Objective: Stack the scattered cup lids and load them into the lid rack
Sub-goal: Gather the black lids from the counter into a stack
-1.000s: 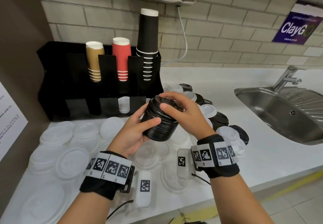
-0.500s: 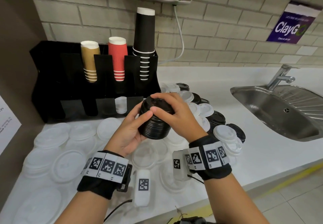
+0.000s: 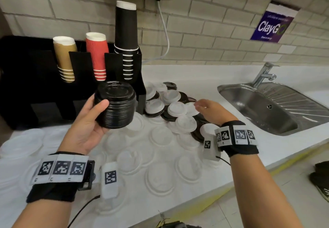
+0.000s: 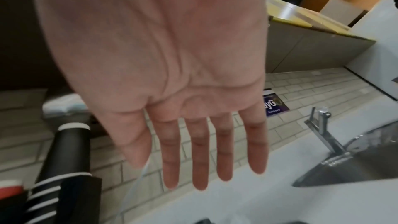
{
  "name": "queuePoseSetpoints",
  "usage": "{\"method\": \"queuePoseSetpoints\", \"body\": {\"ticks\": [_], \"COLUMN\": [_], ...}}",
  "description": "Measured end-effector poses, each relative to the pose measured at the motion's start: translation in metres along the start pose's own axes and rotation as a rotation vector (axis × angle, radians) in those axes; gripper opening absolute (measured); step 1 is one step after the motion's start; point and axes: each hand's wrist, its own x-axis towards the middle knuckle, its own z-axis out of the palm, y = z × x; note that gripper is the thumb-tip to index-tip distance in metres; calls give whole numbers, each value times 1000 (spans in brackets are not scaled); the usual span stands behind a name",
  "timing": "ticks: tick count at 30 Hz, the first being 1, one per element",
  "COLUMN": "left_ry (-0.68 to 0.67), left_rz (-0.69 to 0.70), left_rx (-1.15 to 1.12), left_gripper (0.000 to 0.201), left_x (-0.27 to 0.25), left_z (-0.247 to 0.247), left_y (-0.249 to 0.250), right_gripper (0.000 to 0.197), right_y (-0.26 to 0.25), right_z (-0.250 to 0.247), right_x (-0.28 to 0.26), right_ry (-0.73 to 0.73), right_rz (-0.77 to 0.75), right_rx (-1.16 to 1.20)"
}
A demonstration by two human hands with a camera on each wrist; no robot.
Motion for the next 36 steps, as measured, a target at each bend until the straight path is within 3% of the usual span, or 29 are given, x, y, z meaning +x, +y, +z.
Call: {"method": "queuePoseSetpoints", "body": {"ticks": [3, 8, 14, 17, 20, 22, 25, 28, 32, 36], "left_ry": [24, 26, 28, 37, 31, 35, 35, 41, 66, 74], "left_rz": [26, 29, 19, 4, -11, -9, -12, -14, 1, -4], "left_rx": [12, 29, 50, 49, 56, 51, 47, 53, 62, 62], "left_gripper": [37, 41, 47, 46, 54, 47, 42, 42, 44, 46], "left_x": [0, -5, -14, -17, -19, -18, -17, -18, -20, -18], "left_z": [-7, -7, -5, -11, -15, -15, -13, -15, -23, -23], "left_y": [5, 4, 4, 6, 7, 7, 6, 8, 11, 11], "right_gripper": [39, 84, 82, 89, 105, 100, 64, 44, 50, 59], "right_y": [7, -20, -37, -43, -62, -76, -83, -83, -88, -85], "right_z": [12, 44, 55, 43, 36, 44, 64, 76, 76, 67], "right_x": [9, 39, 65, 65, 62, 69, 87, 96, 107, 115], "right_ry": [-54, -107, -87, -168, -378, -339, -135, -106, -103, -195], "right_rz": [49, 2, 9, -47, -145, -174, -90, -31, -17, 67], "right_rx": [-77, -275, -554, -505, -308, -305, -452, -436, -327, 167]}}
